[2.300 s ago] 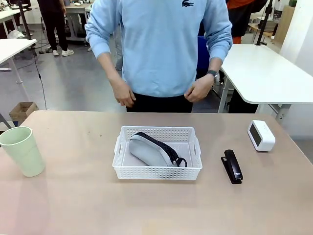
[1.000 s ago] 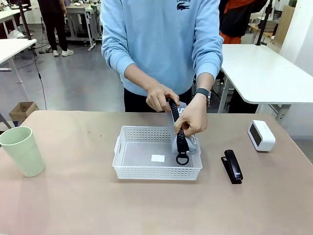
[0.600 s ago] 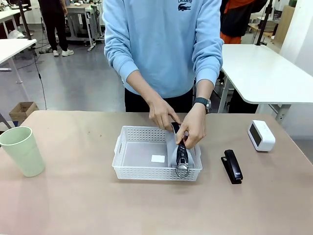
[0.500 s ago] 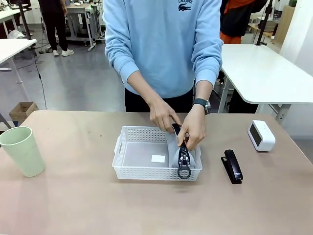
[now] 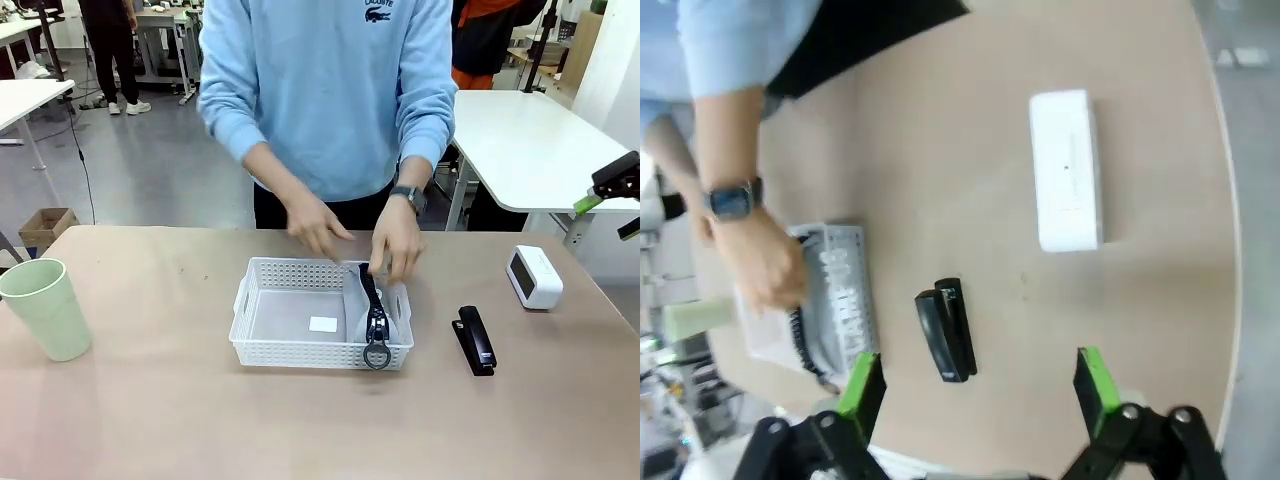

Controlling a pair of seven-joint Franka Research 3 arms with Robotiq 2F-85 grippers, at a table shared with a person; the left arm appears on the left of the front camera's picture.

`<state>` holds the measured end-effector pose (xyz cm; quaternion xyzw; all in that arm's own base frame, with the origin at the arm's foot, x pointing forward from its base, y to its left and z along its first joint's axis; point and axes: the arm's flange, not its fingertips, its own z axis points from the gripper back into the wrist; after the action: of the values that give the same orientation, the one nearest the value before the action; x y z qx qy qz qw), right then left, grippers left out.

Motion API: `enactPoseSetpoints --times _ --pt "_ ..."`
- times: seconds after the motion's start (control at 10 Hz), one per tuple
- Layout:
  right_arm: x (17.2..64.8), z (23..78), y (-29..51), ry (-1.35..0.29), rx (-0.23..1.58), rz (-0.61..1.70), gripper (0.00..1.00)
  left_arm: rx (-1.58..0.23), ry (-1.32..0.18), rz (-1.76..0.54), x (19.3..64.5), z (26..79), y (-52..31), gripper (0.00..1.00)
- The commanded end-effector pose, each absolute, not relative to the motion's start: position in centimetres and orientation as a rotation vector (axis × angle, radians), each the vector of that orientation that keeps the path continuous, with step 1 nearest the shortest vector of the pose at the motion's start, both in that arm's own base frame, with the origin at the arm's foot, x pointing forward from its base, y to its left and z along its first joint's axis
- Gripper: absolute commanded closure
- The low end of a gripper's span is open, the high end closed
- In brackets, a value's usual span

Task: Efficiently arrange items inside the basket to fit them all.
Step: Pick up the Digital clock and place it inside the Organizing basket.

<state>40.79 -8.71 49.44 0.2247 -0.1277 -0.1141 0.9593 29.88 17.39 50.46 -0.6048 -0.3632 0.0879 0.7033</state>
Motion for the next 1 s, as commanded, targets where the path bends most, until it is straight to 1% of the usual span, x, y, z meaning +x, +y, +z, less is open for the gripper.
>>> enactPoseSetpoints --times 0.0,0.1,0.2,0.5,0.7,0.9 --pt "40.5 49.3 -9.0 -0.273 0.476 -0.170 0.00 -1.357 -0.835 0.176 30.0 50.6 17.5 0.00" --pt "40.8 49.4 -8.7 -0.259 0.456 -0.231 0.00 -1.357 -0.835 0.176 30.0 50.6 17.5 0.00" --pt "41.3 48.9 -8.1 -0.250 0.394 -0.236 0.00 -1.357 -0.835 0.176 30.0 50.6 17.5 0.00" --pt "44.1 46.9 -5.5 -0.264 0.295 -0.251 0.00 -1.357 -0.835 0.176 30.0 50.6 17.5 0.00" --pt "45.4 44.8 -4.4 -0.244 0.220 -0.192 0.00 -1.357 -0.835 0.176 30.0 50.6 17.5 0.00" --pt "46.1 44.0 -4.2 -0.205 0.217 -0.189 0.00 -1.357 -0.835 0.176 30.0 50.6 17.5 0.00"
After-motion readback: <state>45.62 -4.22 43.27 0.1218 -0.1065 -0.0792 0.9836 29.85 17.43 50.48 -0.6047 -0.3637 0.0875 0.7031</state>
